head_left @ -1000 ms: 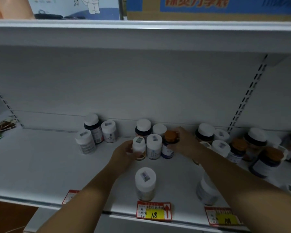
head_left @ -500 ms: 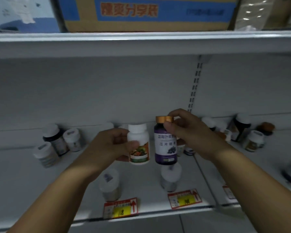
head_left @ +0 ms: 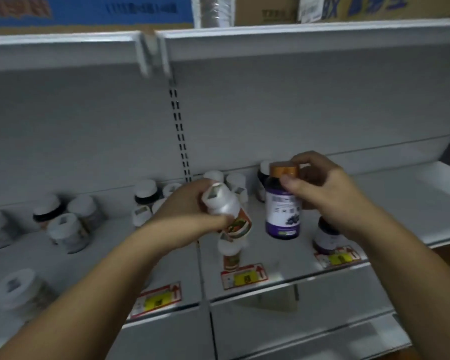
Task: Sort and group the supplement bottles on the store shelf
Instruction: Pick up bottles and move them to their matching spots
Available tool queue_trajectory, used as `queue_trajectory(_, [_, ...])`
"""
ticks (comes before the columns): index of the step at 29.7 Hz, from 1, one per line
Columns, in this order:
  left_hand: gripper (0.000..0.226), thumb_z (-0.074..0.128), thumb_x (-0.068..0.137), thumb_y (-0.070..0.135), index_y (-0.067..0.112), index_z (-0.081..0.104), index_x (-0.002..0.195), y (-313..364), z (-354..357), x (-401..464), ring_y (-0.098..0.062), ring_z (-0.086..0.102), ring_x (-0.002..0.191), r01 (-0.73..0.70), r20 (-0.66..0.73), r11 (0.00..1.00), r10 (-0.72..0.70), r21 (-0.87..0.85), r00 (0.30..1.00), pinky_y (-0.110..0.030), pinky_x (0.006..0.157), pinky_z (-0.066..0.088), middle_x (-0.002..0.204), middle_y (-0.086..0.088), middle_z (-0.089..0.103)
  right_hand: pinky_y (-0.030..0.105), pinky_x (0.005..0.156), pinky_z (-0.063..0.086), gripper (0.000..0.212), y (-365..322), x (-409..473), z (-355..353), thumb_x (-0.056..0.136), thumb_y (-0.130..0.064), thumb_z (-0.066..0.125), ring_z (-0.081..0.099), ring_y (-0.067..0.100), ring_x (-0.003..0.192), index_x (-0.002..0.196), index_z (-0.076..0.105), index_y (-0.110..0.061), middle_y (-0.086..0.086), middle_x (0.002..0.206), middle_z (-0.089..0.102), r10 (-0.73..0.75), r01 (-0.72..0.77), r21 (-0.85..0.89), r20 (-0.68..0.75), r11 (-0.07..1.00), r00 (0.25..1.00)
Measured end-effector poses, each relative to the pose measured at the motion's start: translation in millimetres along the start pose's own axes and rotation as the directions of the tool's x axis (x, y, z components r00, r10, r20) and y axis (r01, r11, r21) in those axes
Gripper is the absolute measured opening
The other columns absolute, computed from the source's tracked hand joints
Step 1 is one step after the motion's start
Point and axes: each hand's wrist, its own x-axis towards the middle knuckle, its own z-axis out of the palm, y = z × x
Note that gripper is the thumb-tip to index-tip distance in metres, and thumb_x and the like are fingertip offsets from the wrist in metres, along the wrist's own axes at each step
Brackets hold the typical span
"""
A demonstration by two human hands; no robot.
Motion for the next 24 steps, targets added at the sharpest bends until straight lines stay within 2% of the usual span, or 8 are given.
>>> queue_trajectory(4, [0.029,0.076,0.061,0.039,0.032,0.060,0.084,2,42,35,0.004,0.060,0.070,-0.036,0.099,0.960,0.009,0.276,0.995,-0.014,0.054,0.046,0.080,0.012,0.065,0.015,0.054,0.051,0.033,18,-14,-65,0.055,-0.053,0.070,0.068,0.000,0.070,0.085,0.064,-0.041,-0.017,0.078,0.072,-0.026,0.025,-0.016,-0.053,1.000,0.998])
queue_trajectory(9, [0.032,0.074,0.064,0.038,0.020,0.056,0.084,-16,90,54,-0.015,0.055,0.071,-0.008,0.187,0.771,-0.144,0.637,0.972,-0.030,0.059,0.045,0.078,0.005,0.057,0.013,0.061,0.054,0.039,36,-26,-125,0.052,-0.058,0.069,0.066,-0.006,0.083,0.089,0.063,-0.047,-0.028,0.087,0.070,-0.056,0.050,-0.035,-0.207,0.998,0.977])
queue_trajectory(12, [0.022,0.067,0.068,0.037,0.023,0.051,0.075,-34,102,56,-0.016,0.055,0.069,0.015,0.193,0.748,-0.190,0.663,0.963,-0.019,0.052,0.035,0.072,0.007,0.055,0.012,0.063,0.055,0.041,54,-27,-155,0.057,-0.050,0.071,0.067,-0.007,0.080,0.095,0.063,-0.036,-0.017,0.084,0.072,-0.049,0.031,-0.059,-0.329,0.998,0.943])
queue_trajectory(14, [0.023,0.065,0.067,0.038,0.024,0.056,0.083,-36,104,58,-0.014,0.057,0.072,0.068,0.178,0.736,-0.251,0.673,0.951,-0.015,0.053,0.035,0.077,0.008,0.057,0.010,0.064,0.054,0.036,73,-22,-169,0.069,-0.029,0.075,0.066,-0.008,0.075,0.101,0.060,-0.029,-0.014,0.090,0.068,-0.027,-0.016,-0.110,-0.382,0.994,0.924])
queue_trajectory(17, [0.040,0.069,0.065,0.038,0.024,0.057,0.100,-35,105,63,-0.015,0.060,0.083,0.111,0.177,0.653,-0.359,0.749,0.917,-0.025,0.069,0.050,0.093,0.006,0.062,0.005,0.066,0.050,0.036,103,-16,-174,0.073,-0.003,0.074,0.064,-0.003,0.074,0.103,0.059,-0.016,-0.004,0.090,0.066,0.020,-0.068,-0.115,-0.375,0.991,0.927])
queue_trajectory(20, [0.050,0.071,0.063,0.040,0.026,0.055,0.108,-33,102,65,-0.016,0.061,0.091,0.121,0.191,0.623,-0.411,0.773,0.892,-0.031,0.081,0.053,0.104,0.004,0.064,0.004,0.066,0.048,0.034,128,-14,-165,0.071,-0.003,0.076,0.064,0.003,0.082,0.097,0.059,-0.018,-0.006,0.086,0.067,0.078,-0.128,-0.158,-0.290,0.979,0.954])
queue_trajectory(22, [0.066,0.071,0.065,0.047,0.028,0.048,0.124,-31,100,63,-0.014,0.058,0.101,0.144,0.208,0.655,-0.429,0.742,0.879,-0.028,0.085,0.049,0.117,0.005,0.060,0.016,0.075,0.050,0.034,140,-14,-160,0.070,-0.004,0.077,0.066,0.011,0.086,0.095,0.061,-0.021,-0.001,0.088,0.070,0.126,-0.169,-0.169,-0.239,0.971,0.963])
queue_trajectory(24, [0.074,0.069,0.068,0.056,0.029,0.044,0.133,-28,100,62,-0.011,0.055,0.098,0.174,0.157,0.721,-0.367,0.671,0.917,-0.020,0.078,0.043,0.114,0.007,0.057,0.028,0.080,0.050,0.034,148,-15,-155,0.069,-0.003,0.077,0.067,0.017,0.088,0.092,0.061,-0.022,0.003,0.090,0.071,0.168,-0.204,-0.168,-0.205,0.965,0.964])
